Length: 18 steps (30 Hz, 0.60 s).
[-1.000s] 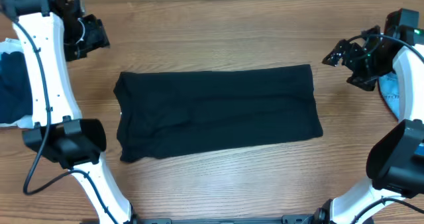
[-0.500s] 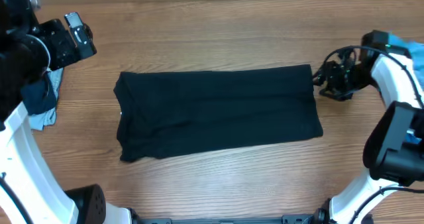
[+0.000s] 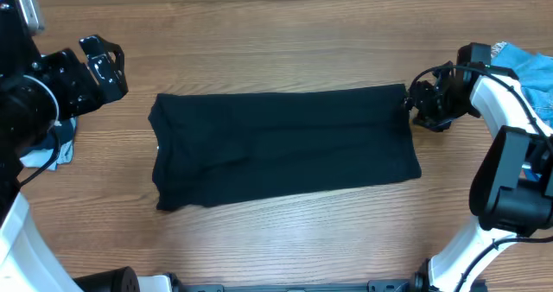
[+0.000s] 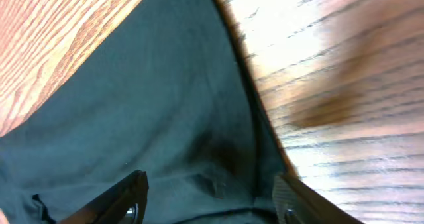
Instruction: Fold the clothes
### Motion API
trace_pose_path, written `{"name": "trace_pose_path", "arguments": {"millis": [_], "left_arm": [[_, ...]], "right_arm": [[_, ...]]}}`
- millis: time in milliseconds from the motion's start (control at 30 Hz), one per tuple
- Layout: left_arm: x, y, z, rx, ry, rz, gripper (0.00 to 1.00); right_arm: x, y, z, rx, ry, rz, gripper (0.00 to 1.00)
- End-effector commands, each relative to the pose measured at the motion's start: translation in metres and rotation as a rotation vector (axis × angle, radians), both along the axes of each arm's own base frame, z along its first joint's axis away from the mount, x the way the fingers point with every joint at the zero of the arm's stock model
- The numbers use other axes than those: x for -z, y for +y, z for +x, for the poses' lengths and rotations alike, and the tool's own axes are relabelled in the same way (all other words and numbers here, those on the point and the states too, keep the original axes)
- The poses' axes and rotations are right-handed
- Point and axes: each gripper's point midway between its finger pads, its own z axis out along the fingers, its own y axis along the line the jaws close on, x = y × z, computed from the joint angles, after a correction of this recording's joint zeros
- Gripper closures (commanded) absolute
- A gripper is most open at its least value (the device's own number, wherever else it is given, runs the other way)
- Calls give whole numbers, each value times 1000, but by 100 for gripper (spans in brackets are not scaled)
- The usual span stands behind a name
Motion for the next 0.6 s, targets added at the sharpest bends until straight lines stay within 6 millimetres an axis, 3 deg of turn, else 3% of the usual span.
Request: {"name": "trace_pose_path", "arguments": {"millis": [0,133,400,567], "left_arm": [[-1,-4,0,25,-4,-2,0],[-1,-4,0,25,-4,-2,0],[-1,-4,0,25,-4,-2,0],[-1,-4,0,25,-4,-2,0]], "right_arm": [[6,9,1,15,25,-46,39],[7,14,3,12,23,-68,44],[13,-4,-3,57,69,-171,51],[15,-3,-3,57,72,-170,63]]}}
